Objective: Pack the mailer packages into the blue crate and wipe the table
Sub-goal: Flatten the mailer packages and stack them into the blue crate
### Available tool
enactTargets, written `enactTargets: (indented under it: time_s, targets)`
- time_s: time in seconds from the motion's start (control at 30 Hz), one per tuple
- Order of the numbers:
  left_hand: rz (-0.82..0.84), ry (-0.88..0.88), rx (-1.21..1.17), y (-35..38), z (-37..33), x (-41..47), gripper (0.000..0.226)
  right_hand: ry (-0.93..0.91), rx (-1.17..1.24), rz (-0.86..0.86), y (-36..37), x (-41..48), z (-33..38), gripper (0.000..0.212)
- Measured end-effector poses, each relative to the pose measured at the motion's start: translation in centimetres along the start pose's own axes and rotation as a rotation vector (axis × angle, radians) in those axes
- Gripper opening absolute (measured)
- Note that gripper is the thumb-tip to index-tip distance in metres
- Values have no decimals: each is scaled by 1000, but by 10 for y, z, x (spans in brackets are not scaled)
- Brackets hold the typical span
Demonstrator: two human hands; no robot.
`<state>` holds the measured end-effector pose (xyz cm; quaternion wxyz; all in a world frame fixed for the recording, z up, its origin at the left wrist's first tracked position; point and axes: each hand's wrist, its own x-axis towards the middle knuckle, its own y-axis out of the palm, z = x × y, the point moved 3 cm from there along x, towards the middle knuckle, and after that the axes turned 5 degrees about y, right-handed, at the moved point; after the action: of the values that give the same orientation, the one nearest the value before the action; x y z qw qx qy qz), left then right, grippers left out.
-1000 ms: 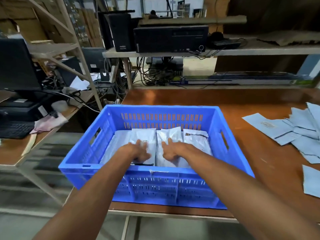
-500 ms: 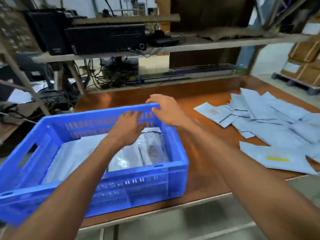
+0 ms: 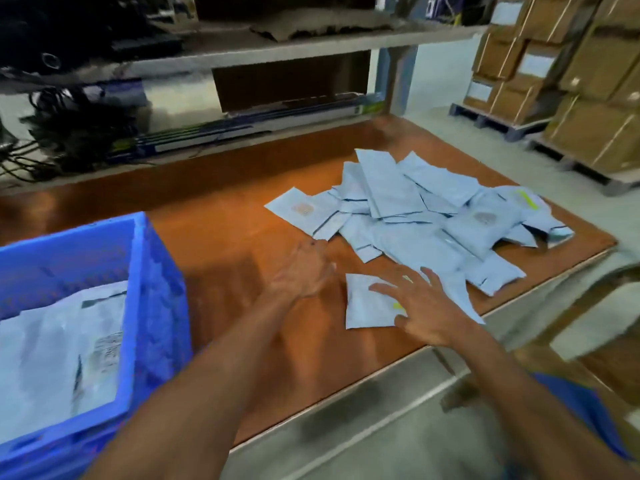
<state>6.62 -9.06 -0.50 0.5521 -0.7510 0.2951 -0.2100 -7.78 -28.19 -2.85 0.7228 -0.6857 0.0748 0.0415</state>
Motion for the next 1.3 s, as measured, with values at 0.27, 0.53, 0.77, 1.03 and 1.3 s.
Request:
enactTargets:
  time_s: [0.27, 0.53, 0.77, 1.03, 1.3]
  targets:
    - [80, -130, 122, 41, 37, 99, 67, 50, -2, -137, 17, 57, -11, 50]
    - [42, -48, 34, 44, 65, 72, 48, 135, 10, -103, 20, 70, 25, 56]
    - [-115, -124, -82, 36, 57, -59, 22, 123, 71, -100, 20, 54, 51, 51]
    - [-326, -172, -110, 39, 41, -124, 27, 171, 257, -172, 22, 51, 89, 52]
    - [69, -376, 51, 79, 36, -91, 74, 73, 147, -134, 48, 35, 82, 61]
